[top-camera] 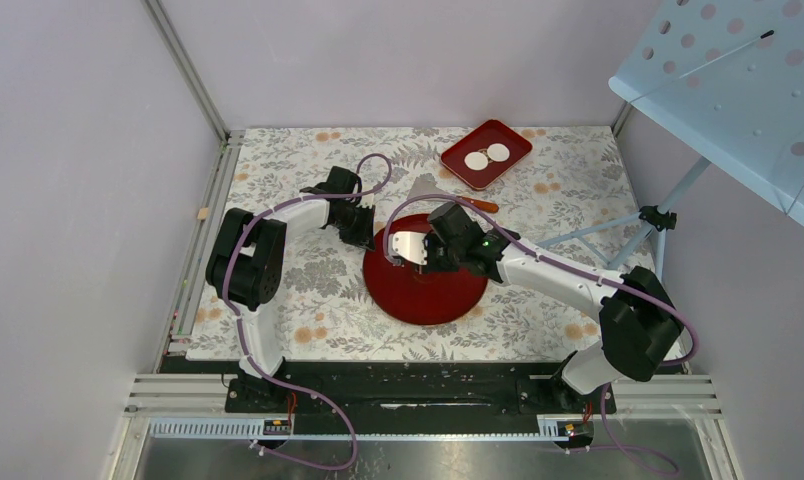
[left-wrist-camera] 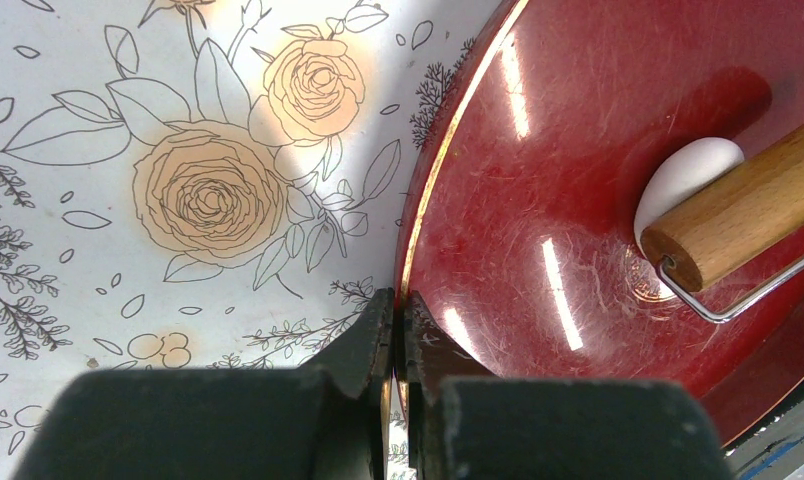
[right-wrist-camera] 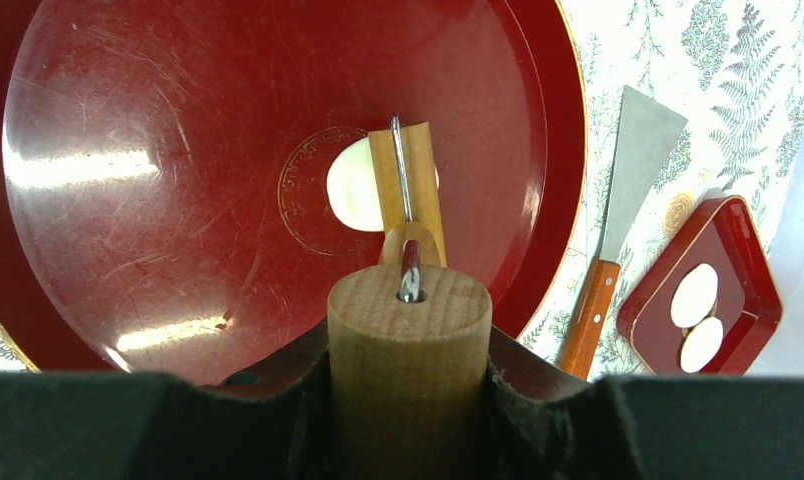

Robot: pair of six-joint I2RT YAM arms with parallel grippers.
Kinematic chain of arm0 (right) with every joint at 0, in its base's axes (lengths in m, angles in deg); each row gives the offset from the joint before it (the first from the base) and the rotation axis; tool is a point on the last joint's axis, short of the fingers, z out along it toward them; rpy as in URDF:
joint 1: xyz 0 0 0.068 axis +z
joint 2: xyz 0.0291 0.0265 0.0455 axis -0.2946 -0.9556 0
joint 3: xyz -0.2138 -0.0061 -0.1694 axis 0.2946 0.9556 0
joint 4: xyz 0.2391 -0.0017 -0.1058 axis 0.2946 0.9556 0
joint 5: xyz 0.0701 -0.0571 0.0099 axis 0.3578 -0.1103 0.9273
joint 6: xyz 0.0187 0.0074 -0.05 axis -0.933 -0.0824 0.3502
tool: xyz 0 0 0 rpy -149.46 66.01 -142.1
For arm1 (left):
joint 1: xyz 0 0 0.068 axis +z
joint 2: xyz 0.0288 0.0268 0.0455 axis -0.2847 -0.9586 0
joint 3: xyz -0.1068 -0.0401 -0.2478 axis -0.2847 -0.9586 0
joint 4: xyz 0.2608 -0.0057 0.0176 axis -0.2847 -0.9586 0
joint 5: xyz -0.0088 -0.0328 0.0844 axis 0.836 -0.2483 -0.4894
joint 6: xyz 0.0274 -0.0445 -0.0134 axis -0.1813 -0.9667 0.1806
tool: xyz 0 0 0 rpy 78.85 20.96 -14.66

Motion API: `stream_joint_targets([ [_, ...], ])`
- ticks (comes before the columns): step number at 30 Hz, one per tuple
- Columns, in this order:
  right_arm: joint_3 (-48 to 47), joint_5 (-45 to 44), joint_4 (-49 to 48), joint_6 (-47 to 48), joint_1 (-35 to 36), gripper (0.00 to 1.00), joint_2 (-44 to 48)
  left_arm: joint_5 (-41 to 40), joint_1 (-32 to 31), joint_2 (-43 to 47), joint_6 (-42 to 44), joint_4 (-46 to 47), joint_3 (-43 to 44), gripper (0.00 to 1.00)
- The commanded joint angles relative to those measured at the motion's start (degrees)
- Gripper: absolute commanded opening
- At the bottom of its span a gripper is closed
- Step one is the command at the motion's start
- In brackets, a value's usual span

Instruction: Roll out the dumpling wrappers from the dough

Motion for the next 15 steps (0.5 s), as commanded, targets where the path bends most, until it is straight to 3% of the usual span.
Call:
stream_joint_targets([
  [1, 4.85, 6.46, 19.43, -2.99, 1.82, 0.00, -3.26, -0.72, -0.30, -1.01, 0.44, -1.53, 0.38, 0.00],
  [15, 5.56, 8.30, 22.06, -2.70, 2.34, 0.00, -3.10, -0.76, -0.31, -0.96, 0.40, -1.53, 0.37, 0.00],
])
